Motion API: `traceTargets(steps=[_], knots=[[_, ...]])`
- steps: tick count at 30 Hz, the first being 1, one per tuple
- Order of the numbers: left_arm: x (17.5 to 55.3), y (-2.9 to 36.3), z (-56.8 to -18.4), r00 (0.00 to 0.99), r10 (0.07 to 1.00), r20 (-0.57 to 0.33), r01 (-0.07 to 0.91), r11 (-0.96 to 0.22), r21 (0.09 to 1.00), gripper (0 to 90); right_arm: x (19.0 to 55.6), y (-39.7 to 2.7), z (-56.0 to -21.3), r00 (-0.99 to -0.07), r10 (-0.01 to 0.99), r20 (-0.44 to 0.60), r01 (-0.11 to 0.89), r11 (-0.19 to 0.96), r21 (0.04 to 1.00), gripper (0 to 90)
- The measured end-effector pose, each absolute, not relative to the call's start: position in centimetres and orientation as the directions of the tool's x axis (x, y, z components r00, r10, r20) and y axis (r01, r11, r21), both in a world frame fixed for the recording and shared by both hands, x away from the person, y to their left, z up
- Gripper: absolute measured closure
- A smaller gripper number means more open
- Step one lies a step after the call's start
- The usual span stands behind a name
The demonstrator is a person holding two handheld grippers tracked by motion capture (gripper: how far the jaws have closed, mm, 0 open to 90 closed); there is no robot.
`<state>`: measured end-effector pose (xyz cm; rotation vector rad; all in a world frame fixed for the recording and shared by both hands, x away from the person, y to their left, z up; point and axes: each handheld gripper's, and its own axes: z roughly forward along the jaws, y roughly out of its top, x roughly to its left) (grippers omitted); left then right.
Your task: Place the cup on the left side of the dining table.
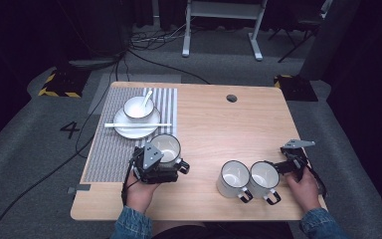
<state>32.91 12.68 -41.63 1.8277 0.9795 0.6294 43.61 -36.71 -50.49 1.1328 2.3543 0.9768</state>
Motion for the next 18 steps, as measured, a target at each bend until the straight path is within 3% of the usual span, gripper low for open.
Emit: traceTargets(steps=[18], knots=[[35.8,15.6,-41.8,0.406,0.914,0.013,0.381,-0.182,0.906,3.1,43.6,-36.7,-50.5,-0.618,0.786,-0.017,0.543,0.443,0.714,0.2]])
